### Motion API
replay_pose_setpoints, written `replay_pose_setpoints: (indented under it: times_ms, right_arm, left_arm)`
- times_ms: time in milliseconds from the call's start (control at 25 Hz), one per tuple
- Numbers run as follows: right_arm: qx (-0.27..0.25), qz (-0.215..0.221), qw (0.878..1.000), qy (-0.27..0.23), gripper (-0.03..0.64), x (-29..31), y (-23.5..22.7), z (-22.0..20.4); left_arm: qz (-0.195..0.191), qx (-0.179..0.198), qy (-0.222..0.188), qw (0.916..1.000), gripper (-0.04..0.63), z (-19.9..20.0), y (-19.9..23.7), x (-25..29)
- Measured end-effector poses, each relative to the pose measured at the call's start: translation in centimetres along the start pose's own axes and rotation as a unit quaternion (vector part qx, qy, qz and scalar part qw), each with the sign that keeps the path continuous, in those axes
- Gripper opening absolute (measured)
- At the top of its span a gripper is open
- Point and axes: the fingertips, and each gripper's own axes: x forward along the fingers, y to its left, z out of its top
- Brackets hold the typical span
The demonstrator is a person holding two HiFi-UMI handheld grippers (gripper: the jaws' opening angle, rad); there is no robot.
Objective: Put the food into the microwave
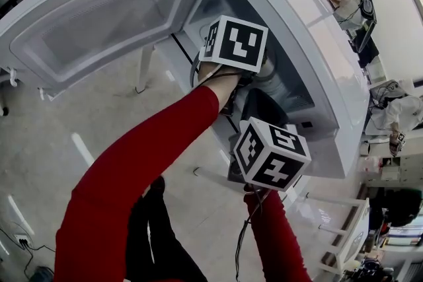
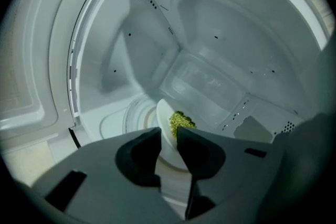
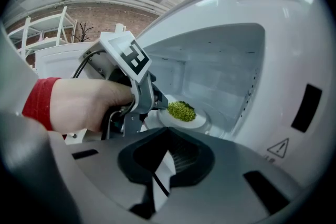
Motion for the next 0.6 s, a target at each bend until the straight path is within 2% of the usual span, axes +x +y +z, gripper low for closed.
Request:
replay_pose_setpoints:
  times_ms: [600]
  right_arm:
    - [-0.007, 0.004, 1.000, -0.003, 0.014, 0.24, 0.12, 0.17]
  left_arm:
    - [0.015, 0.035, -0.019, 0.9991, 0.101, 0.32, 0.33, 0.20]
